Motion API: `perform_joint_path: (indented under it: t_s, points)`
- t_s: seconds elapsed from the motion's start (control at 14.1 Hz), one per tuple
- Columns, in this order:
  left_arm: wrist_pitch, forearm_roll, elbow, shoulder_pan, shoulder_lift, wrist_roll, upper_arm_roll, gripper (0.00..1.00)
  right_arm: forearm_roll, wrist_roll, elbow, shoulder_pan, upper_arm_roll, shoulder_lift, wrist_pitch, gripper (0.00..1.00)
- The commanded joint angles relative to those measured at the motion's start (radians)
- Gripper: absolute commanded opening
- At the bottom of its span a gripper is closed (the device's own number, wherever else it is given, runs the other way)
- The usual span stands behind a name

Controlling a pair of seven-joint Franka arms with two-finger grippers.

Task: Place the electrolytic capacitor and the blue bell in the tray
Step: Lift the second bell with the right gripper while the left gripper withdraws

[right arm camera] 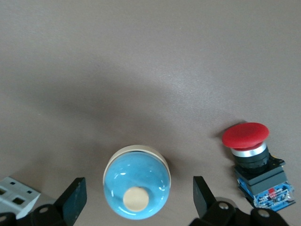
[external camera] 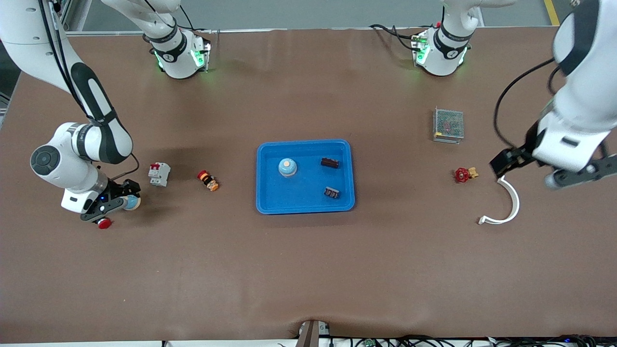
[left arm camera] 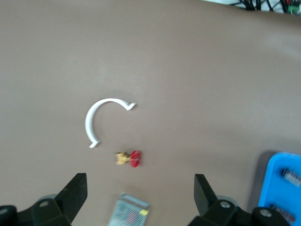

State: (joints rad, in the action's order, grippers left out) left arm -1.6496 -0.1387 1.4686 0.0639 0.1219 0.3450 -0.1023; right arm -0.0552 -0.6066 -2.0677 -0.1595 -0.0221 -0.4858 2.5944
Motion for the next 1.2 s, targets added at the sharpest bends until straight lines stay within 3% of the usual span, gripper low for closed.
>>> perform_joint_path:
  t_s: [0.0,0.28,0.57,1.13]
  points:
    - [0.056,0.040,0.041,0.005,-0.086,-0.157,0.059,1.00,-0.011,-0.021,-0.006,-0.031,0.022,-0.011,0.021,1.00]
    - [0.162,0.060,0.044,0.004,-0.140,-0.264,0.082,1.00,-0.009,-0.021,-0.006,-0.029,0.022,-0.028,0.046,1.00]
    - [0.166,0.087,0.085,-0.001,-0.177,-0.287,0.090,1.00,-0.008,-0.021,-0.005,-0.031,0.024,-0.042,0.058,1.00]
    - [0.166,0.087,0.081,-0.013,-0.182,-0.284,0.087,1.00,-0.006,-0.021,-0.005,-0.034,0.025,-0.056,0.070,1.00]
